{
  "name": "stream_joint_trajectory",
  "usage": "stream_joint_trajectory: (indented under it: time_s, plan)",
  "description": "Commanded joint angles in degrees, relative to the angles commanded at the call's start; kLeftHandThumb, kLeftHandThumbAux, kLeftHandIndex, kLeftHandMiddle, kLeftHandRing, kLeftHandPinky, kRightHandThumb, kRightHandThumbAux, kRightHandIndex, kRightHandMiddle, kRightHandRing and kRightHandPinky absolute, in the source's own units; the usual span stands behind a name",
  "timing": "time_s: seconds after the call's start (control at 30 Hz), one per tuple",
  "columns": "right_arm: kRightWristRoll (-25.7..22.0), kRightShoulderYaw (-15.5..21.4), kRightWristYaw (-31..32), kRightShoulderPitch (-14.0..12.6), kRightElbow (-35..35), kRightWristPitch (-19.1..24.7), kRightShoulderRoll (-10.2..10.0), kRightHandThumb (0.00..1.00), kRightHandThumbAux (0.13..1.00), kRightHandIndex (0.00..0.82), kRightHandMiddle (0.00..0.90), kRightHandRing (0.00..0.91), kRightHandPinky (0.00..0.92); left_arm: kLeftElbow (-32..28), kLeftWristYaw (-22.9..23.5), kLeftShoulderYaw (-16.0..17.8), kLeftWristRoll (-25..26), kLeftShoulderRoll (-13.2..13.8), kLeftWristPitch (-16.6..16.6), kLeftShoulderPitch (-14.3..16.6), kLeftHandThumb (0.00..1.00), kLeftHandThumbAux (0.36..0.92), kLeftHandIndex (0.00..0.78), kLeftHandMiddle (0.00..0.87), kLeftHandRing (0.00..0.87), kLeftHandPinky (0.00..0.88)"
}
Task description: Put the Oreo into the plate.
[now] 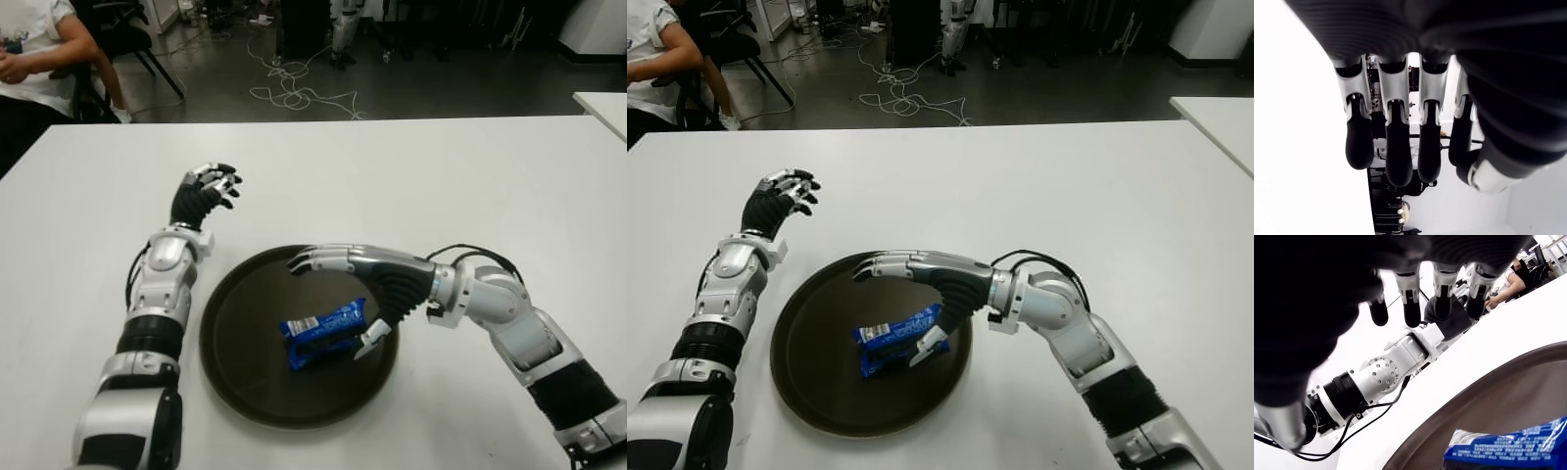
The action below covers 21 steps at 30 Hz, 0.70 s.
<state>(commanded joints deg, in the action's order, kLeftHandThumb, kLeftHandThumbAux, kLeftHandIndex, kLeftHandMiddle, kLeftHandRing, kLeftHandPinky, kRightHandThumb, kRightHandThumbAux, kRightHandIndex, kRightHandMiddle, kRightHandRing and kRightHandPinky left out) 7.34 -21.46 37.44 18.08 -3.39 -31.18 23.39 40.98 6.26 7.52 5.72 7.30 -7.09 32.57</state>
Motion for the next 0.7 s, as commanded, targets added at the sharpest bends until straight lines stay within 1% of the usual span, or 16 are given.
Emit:
stream_joint_trajectory:
  time_s: [0.07, 0.2, 0.27, 0.33, 0.4, 0.43, 0.5, 0.53, 0.57, 0.6, 0.63, 0.67, 0.7]
  plan:
    - [0.0, 0.4, -0.1, 0.4, -0.4, -0.1, 0.1, 0.000, 0.612, 0.000, 0.000, 0.000, 0.000, 0.0, -0.1, -0.1, -0.2, 0.0, 0.0, 0.0, 0.834, 0.672, 0.419, 0.465, 0.519, 0.587]
    - [-0.6, 2.4, -0.2, 2.0, -3.1, -0.9, 1.1, 0.000, 0.627, 0.000, 0.000, 0.000, 0.000, 0.3, -0.2, 0.0, -0.3, 0.0, -0.3, 0.0, 0.834, 0.672, 0.419, 0.466, 0.520, 0.577]
    - [-1.3, 3.8, -0.3, 2.8, -5.7, -2.2, 1.7, 0.000, 0.636, 0.000, 0.000, 0.000, 0.000, 0.4, -0.2, 0.0, -0.4, 0.0, -0.4, 0.0, 0.834, 0.672, 0.419, 0.466, 0.520, 0.569]
    - [-2.6, 5.9, -0.4, 4.0, -8.0, -2.6, 2.4, 0.000, 0.643, 0.000, 0.000, 0.000, 0.000, 0.4, -0.2, 0.1, -0.5, 0.1, -0.6, 0.0, 0.833, 0.672, 0.419, 0.466, 0.518, 0.562]
    - [-4.5, 8.8, -1.0, 5.0, -9.9, -1.5, 2.8, 0.000, 0.654, 0.011, 0.018, 0.004, 0.004, 0.5, -0.2, 0.2, -0.5, 0.1, -0.7, 0.0, 0.833, 0.672, 0.419, 0.466, 0.513, 0.556]
    - [-5.3, 10.4, -1.9, 5.6, -10.8, -0.3, 2.7, 0.000, 0.656, 0.015, 0.024, 0.005, 0.005, 0.5, -0.2, 0.2, -0.6, 0.1, -0.8, 0.0, 0.833, 0.673, 0.419, 0.466, 0.512, 0.555]
    - [-5.9, 12.0, -2.7, 6.1, -11.9, 0.7, 2.4, 0.000, 0.680, 0.042, 0.061, 0.029, 0.023, 0.6, -0.1, 0.2, -0.6, 0.1, -0.8, 0.1, 0.833, 0.672, 0.419, 0.466, 0.512, 0.568]
    - [-6.0, 13.0, -4.0, 7.4, -14.2, 1.3, 1.7, 0.000, 0.686, 0.054, 0.076, 0.041, 0.031, 0.5, -0.1, 0.2, -0.6, 0.1, -0.8, 0.1, 0.833, 0.672, 0.419, 0.466, 0.513, 0.572]
    - [-5.5, 14.3, -6.6, 9.5, -19.5, 0.9, 0.8, 0.000, 0.688, 0.061, 0.084, 0.049, 0.036, 0.5, 0.0, 0.2, -0.6, 0.1, -0.7, 0.1, 0.834, 0.672, 0.419, 0.466, 0.514, 0.575]
    - [-5.2, 15.3, -8.5, 11.0, -23.5, 0.4, 0.2, 0.000, 0.697, 0.082, 0.110, 0.072, 0.054, 0.5, 0.0, 0.2, -0.6, 0.1, -0.6, 0.1, 0.834, 0.672, 0.419, 0.466, 0.515, 0.578]
    - [-4.8, 16.6, -11.6, 14.2, -31.6, -0.6, -0.7, 0.000, 0.700, 0.090, 0.118, 0.081, 0.061, 0.4, 0.0, 0.2, -0.6, 0.1, -0.6, 0.0, 0.834, 0.672, 0.419, 0.466, 0.516, 0.579]
    - [-4.5, 17.3, -13.6, 16.4, -37.0, -1.5, -1.3, 0.000, 0.714, 0.111, 0.143, 0.111, 0.106, 0.4, 0.1, 0.2, -0.6, 0.2, -0.6, 0.0, 0.834, 0.672, 0.419, 0.466, 0.517, 0.578]
    - [-5.1, 18.4, -15.3, 17.3, -40.0, -1.4, -2.0, 0.000, 0.723, 0.125, 0.159, 0.131, 0.136, 0.3, 0.1, 0.2, -0.6, 0.1, -0.6, 0.0, 0.834, 0.672, 0.419, 0.466, 0.518, 0.578]
